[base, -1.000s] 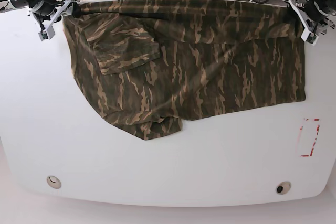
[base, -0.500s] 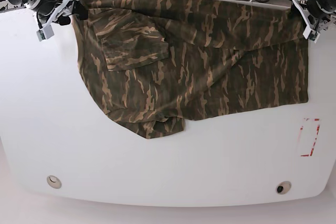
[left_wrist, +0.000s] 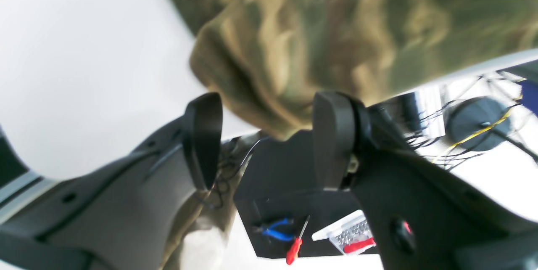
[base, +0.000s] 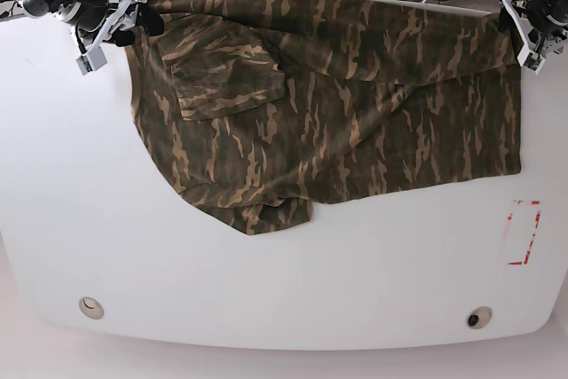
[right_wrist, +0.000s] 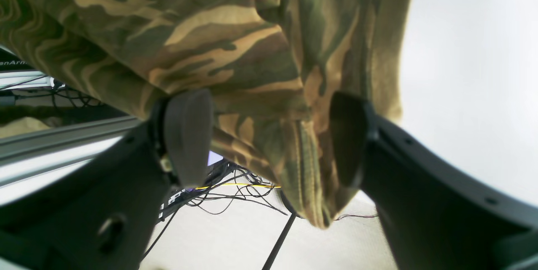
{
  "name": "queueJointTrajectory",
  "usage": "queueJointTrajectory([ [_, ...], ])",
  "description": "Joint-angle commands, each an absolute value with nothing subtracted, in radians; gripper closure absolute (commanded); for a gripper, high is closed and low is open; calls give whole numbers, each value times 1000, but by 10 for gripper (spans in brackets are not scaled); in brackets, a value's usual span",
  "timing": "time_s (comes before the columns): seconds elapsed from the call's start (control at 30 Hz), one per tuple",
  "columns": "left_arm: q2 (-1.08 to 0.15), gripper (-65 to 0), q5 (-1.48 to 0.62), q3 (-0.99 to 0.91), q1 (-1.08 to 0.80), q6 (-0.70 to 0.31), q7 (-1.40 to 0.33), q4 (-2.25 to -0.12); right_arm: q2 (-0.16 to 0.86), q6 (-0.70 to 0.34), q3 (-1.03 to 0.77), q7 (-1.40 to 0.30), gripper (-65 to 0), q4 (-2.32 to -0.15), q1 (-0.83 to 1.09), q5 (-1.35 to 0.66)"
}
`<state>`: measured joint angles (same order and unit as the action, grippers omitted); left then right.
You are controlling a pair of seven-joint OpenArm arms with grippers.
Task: Fold the T-shirt properly
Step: 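Open the right gripper to release the shirt edge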
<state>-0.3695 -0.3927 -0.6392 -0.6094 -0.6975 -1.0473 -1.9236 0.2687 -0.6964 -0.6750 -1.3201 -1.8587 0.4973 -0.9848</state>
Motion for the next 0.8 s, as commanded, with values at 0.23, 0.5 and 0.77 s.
queueJointTrajectory([
  [0.23,-349,-306,-263,-618,-584,-698,-934,-1814,288,-698,-682,-1230,-319,-1721,463,-858],
  [0.5,-358,-306,-249,-607,-558,-698,-923,-1788,286,-698,-680,-1224,-315,-1690,437,-745],
  [0.77,-407,-306,-249,-562,-541,-698,-923,-1793,272,-698,-680,-1224,-279,-1689,364,-562],
])
